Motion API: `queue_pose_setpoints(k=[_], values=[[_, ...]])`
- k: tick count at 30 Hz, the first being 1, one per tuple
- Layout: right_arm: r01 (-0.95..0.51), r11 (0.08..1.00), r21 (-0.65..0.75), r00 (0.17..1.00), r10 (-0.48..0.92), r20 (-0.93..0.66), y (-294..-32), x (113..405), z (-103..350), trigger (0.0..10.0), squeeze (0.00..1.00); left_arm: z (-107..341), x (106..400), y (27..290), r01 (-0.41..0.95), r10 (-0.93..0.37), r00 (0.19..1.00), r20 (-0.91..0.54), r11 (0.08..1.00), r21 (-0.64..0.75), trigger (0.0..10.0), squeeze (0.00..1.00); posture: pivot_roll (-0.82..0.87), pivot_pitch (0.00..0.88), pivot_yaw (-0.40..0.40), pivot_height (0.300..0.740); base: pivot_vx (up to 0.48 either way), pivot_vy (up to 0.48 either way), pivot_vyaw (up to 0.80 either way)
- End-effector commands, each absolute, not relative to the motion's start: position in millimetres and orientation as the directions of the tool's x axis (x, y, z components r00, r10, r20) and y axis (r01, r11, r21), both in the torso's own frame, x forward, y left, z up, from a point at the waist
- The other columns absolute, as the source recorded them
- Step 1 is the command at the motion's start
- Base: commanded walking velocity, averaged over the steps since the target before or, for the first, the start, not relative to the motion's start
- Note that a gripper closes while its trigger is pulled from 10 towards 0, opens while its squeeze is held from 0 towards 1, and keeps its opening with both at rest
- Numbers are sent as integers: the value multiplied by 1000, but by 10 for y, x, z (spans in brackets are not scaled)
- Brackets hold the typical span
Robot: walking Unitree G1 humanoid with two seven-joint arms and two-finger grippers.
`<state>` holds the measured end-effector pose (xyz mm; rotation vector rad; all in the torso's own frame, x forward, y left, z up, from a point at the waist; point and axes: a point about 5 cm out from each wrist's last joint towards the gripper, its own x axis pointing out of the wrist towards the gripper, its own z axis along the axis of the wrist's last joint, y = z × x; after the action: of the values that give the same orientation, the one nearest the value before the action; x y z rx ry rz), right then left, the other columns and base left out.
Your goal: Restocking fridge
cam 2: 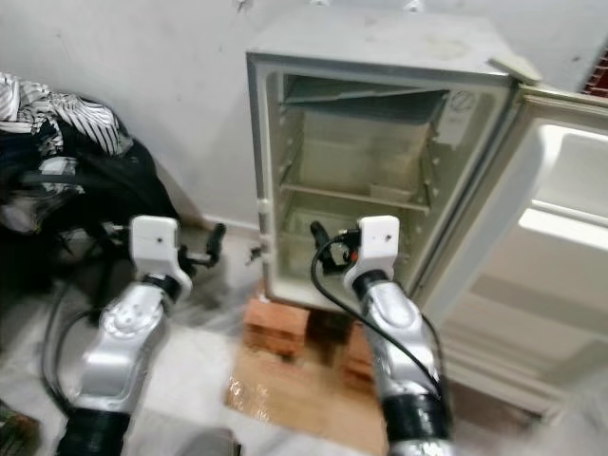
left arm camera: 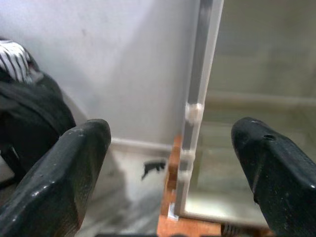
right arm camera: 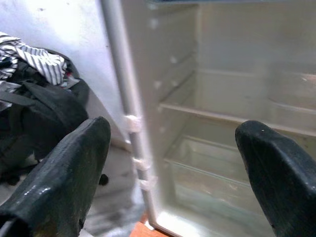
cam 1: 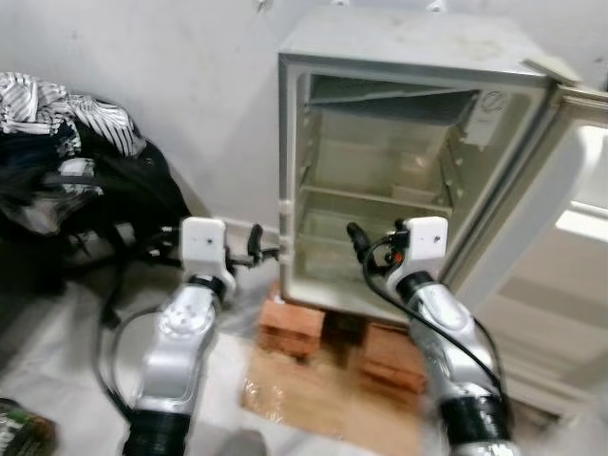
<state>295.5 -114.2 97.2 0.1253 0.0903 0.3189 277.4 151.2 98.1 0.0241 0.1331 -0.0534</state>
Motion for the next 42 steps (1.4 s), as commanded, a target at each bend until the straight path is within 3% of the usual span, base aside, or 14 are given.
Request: queue_pose_setpoints(k=[1, 10, 15, 22, 30, 36, 42], values=[[-262, 958, 114, 955, 274, -115, -1360, 2929, 913, 10000, 0, 1015, 2778, 1368, 97, -96, 988, -119, 995, 6, 10000, 0, 67, 0, -27, 740, 416, 0, 0], [-203, 979, 21, 949, 202, -244, -1761, 2540, 803, 10000, 0, 935, 2622, 1509, 76, -73, 987, -142, 997, 15, 10000, 0, 50, 0, -33, 740, 0, 0, 0], [-127, 991, 47, 950, 135, -283, -1937, 2380, 698, 10000, 0, 908, 2586, 1541, 59, -58, 986, -157, 998, 0, 10000, 0, 43, 0, -33, 740, 0, -165, 0], [-278, 953, 119, 871, 302, -388, -1890, 2256, 605, 10000, 0, 923, 2588, 1526, 80, -79, 985, -154, 997, 2, 10000, 0, 35, 0, -30, 740, 0, -351, 0], [-224, 974, 28, 878, 214, -428, -2063, 2411, 495, 10000, 0, 929, 2620, 1516, 71, -70, 985, -157, 997, 1, 10000, 0, 34, 0, -20, 740, 0, -480, 0], [-199, 980, -1, 883, 179, -433, -2053, 2557, 470, 10000, 0, 929, 2626, 1516, 55, -52, 985, -162, 998, 16, 10000, 0, 47, 0, -21, 740, 0, -480, 0], [-191, 981, -20, 876, 162, -454, -2082, 2622, 429, 10000, 0, 903, 2615, 1594, -24, 30, 982, -187, 999, 32, 10000, 0, 50, 0, -29, 740, 0, -472, 0]])
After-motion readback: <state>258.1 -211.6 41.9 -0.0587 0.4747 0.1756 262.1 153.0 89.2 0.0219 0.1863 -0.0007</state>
